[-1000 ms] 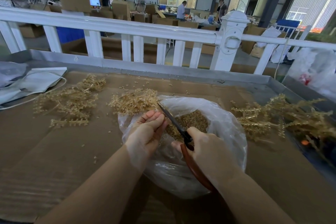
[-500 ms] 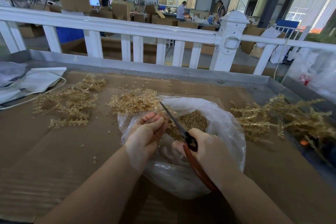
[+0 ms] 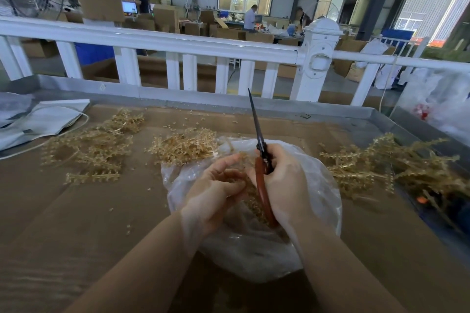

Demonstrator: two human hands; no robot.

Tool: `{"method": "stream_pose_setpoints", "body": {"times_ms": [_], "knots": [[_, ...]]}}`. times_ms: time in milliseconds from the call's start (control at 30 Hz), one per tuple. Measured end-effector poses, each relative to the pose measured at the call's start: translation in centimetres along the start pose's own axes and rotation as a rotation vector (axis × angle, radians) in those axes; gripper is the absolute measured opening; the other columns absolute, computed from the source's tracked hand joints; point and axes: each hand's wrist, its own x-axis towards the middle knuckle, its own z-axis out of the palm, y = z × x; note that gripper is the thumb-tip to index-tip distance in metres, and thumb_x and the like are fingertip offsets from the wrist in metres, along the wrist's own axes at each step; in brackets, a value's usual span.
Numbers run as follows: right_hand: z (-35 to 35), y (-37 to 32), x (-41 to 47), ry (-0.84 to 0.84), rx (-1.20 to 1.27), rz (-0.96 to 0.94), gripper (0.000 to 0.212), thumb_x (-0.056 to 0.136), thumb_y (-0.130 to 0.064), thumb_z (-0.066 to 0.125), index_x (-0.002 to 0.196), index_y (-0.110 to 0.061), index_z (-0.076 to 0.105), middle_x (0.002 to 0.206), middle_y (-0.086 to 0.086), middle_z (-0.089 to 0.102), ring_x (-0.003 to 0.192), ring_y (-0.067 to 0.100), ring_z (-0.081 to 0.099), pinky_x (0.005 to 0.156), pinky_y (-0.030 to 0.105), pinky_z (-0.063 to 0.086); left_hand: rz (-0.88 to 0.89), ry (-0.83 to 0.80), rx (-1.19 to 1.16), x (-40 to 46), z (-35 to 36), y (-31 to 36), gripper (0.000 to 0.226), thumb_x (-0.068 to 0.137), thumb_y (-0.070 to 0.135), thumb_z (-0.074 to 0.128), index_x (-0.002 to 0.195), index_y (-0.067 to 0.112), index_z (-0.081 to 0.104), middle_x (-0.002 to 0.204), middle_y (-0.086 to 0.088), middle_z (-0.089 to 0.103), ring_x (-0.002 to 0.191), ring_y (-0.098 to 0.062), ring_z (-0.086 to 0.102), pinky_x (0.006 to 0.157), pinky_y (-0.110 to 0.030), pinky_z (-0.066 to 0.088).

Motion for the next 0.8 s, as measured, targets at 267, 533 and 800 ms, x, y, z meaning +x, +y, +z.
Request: {"method": "stream_pose_setpoints", "body": {"times_ms": [267, 533, 800], "knots": [[0.2, -0.2, -0.2, -0.034, -0.029, -0.101, 0.019, 0.088, -0.015, 0.063, 0.105, -0.022, 0.063, 0.077, -0.013, 0.063, 0.076, 0.003, 0.060, 0.073, 0.023, 0.050, 0.020, 0.004, 0.180, -0.3, 0.4, 0.8, 0.022, 0.072, 0.005, 0.072, 0.094, 0.007, 0.072, 0.087, -0.010, 0.074, 0.078, -0.021, 0.070, 0.069, -0.028, 0.056], [0.7, 0.1, -0.8, -0.038, 0.008, -0.121, 0.019, 0.089, -0.020, 0.064, 0.107, -0.023, 0.063, 0.080, -0.007, 0.066, 0.080, 0.008, 0.064, 0.076, 0.037, 0.055, 0.144, 0.126, 0.235, -0.5, 0.5, 0.3, 0.010, 0.089, 0.005, 0.060, 0.096, 0.010, 0.064, 0.076, -0.010, 0.071, 0.066, -0.017, 0.068, 0.064, -0.027, 0.057], [0.9, 0.4, -1.1, 0.010, -0.039, -0.198, 0.015, 0.088, -0.021, 0.066, 0.103, -0.022, 0.064, 0.077, -0.012, 0.063, 0.075, 0.000, 0.060, 0.069, 0.018, 0.051, 0.156, 0.182, 0.253, -0.4, 0.8, 0.7, 0.006, 0.088, 0.005, 0.061, 0.089, 0.007, 0.067, 0.078, -0.012, 0.071, 0.064, -0.015, 0.068, 0.061, -0.026, 0.057]]}}
